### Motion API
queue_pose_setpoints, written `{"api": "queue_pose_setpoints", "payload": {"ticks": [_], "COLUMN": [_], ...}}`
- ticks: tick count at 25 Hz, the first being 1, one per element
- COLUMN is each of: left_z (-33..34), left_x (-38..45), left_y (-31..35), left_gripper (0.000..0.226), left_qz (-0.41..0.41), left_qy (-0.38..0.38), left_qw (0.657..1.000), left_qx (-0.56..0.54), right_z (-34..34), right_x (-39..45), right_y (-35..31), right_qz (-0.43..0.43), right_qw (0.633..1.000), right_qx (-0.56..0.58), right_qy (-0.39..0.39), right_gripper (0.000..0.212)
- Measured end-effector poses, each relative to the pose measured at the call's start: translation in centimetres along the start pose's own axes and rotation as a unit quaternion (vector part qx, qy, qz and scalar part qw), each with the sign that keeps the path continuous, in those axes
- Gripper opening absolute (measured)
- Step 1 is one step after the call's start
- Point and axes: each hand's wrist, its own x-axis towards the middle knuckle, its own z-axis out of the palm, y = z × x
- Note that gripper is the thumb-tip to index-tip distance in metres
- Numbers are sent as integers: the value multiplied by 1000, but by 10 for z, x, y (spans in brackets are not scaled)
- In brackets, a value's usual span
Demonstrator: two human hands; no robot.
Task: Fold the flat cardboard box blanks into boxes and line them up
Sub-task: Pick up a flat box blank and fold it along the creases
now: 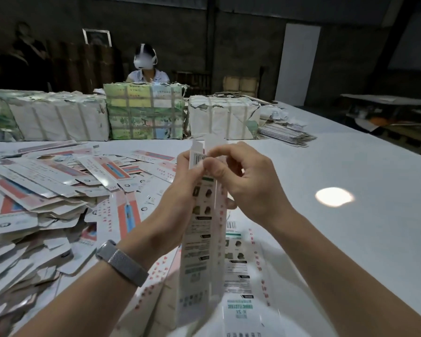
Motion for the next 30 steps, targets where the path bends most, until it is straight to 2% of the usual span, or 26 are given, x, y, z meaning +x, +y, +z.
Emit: {"api": "queue_pose_setpoints", "payload": {"ticks": [2,3,5,7,9,12,14,17,19,21,25,29,30], "left_z": [3,4,8,7,4,8,13,16,16,15,18,25,26], "left_x": [11,14,11,4,-4,-7,-8,-8,-8,-7,-9,-11,-11], "left_y": [0,-2,-4,-1,1,6,11,14,13,12,12,7,6], "left_gripper": [29,32,54,67,76,83,74,52,44,46,33,20,19], "left_qz": [30,41,49,26,-5,-10,-13,5,40,75,129,132,134], "left_qy": [43,38,-21,-61,-87,-88,-75,-55,-32,-17,-18,25,27], "left_qw": [998,997,997,996,994,994,997,998,999,997,990,990,990], "left_qx": [37,47,50,56,72,56,21,-6,-12,-23,-61,-50,-38], "right_z": [-10,-16,-29,-38,-40,-41,-43,-40,-31,-22,-6,5,6], "right_x": [5,9,13,16,16,15,15,15,13,10,-1,-7,-8], "right_y": [-4,-6,-11,-14,-18,-19,-18,-12,-10,-7,-6,-6,-5], "right_qz": [25,33,31,12,-16,-41,-59,-82,-80,-62,-8,23,26], "right_qw": [998,996,991,990,992,993,994,996,996,992,969,957,959], "right_qx": [10,-2,-30,-7,6,-17,-34,-42,-6,85,229,260,252], "right_qy": [-58,-86,-128,-139,-127,-109,-90,-19,31,65,91,125,128], "right_gripper": [36,42,51,53,47,43,44,43,40,31,27,12,18]}}
